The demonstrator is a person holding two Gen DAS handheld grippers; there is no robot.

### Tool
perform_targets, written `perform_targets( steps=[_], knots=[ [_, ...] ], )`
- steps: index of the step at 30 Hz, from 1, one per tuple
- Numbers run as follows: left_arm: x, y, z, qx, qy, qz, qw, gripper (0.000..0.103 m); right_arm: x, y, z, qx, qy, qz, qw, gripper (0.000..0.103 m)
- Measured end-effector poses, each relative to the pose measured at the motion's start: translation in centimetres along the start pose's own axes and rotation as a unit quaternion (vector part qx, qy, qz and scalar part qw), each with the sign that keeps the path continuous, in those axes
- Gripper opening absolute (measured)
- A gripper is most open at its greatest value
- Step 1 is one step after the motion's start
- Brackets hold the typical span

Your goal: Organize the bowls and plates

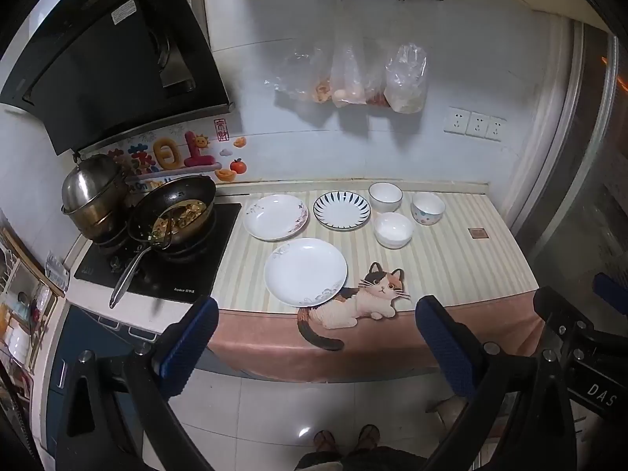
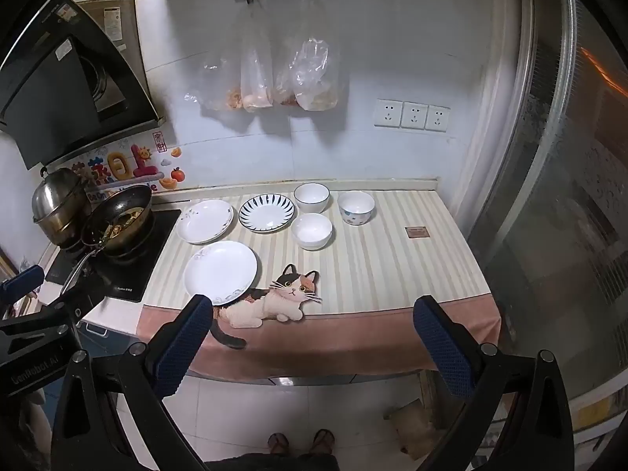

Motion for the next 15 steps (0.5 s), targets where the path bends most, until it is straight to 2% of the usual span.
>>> perform_targets(
  steps=[15],
  knots=[
    [0.02,0.06,-0.04,0.001,0.000,-0.001,1.0000,0.103,-0.29,-0.57,0.43,-0.003,-0.003,-0.002,1.000,0.103]
  ],
)
Point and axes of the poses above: each gripper's, at about its wrist camera, not at the fingertips, and z roughly against the way its jaws point, y to its left, x to its top, the point moved 9 cm from there along -z, roughly the way its jaws point, and after that the axes turned 11 degrees about z, right-handed, at the moved point
